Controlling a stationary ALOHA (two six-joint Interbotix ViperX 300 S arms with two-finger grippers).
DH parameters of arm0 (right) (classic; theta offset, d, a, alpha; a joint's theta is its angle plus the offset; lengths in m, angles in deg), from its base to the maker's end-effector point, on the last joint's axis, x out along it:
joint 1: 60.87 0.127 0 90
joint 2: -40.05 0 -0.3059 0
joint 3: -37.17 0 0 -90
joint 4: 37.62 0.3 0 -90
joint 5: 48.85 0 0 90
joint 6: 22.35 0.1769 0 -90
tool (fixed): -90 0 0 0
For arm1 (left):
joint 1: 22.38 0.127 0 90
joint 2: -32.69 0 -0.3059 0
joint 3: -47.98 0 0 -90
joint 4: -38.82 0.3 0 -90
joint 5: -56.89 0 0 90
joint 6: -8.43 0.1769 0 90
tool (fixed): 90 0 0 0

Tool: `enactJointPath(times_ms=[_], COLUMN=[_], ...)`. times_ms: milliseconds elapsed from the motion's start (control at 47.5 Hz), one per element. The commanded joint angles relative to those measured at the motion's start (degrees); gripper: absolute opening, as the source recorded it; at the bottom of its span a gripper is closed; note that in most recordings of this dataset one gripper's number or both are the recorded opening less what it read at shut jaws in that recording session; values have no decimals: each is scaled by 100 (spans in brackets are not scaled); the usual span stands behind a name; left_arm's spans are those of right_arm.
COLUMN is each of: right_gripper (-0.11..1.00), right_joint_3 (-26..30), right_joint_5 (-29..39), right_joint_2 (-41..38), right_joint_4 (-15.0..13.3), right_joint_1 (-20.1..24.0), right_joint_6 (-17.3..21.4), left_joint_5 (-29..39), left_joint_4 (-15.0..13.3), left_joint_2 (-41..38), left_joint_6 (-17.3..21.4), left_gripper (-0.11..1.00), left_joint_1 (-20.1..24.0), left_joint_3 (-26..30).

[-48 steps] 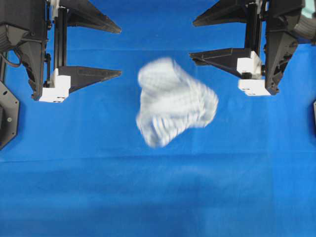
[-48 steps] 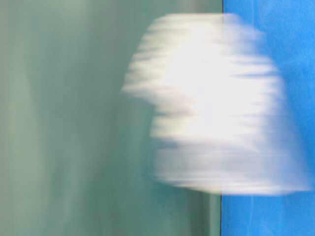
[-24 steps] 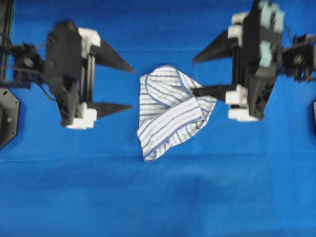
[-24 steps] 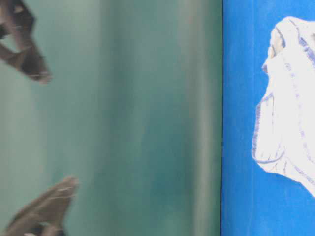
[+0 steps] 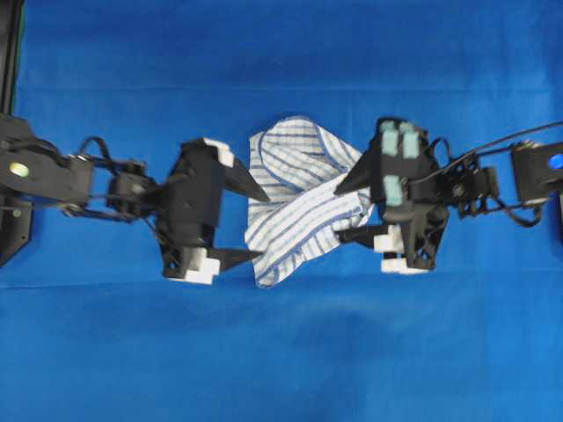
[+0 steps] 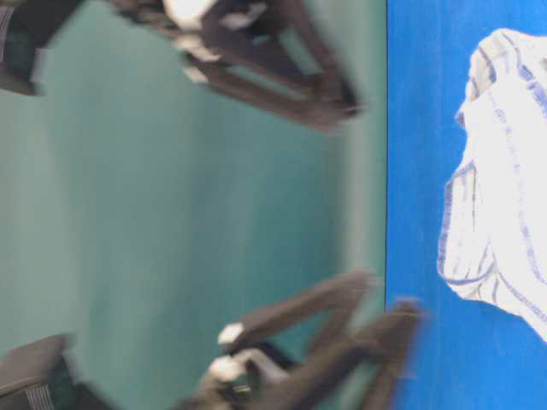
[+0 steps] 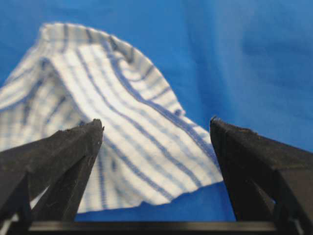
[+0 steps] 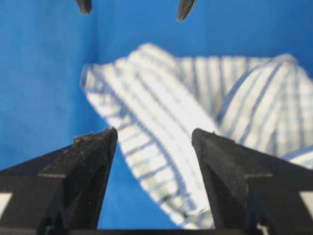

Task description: Lift the towel with both arms.

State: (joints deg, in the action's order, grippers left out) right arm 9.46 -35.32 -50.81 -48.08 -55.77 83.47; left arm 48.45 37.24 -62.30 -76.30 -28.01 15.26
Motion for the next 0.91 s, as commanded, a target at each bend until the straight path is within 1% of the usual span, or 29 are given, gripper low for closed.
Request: enactJointPath(times_ms=[0,168,358,568,800,863,884], right_gripper=[65,65,65,65,64,62,60], right_joint_3=[-53,-264,-413,-466,-439,-431,-422], right_joint_5=[-167,-202,-378,-861,-967,-976,-976], right_joint_2=[-132,-633,-1099,-1397,-1626,-1626,-1626], right_joint_4=[9,18,18,18,9,0,0], right_joint_1=[70,88,79,0,-185,-229,-246], right_joint_6=[70,299,325,325,325,325,316], left_joint_5=[-211,-466,-642,-817,-773,-712,-659], left_joint_4=[-9,-9,-18,-18,-9,-9,-18], left_joint_2=[-290,-826,-1222,-1661,-1758,-1758,-1767], left_joint_6=[0,-35,-229,-246,-246,-246,-246], left_gripper=[94,94,94,94,93,92,91], left_joint_1=[-88,-202,-211,-202,-202,-193,-193], left_joint_3=[88,105,105,141,229,246,246])
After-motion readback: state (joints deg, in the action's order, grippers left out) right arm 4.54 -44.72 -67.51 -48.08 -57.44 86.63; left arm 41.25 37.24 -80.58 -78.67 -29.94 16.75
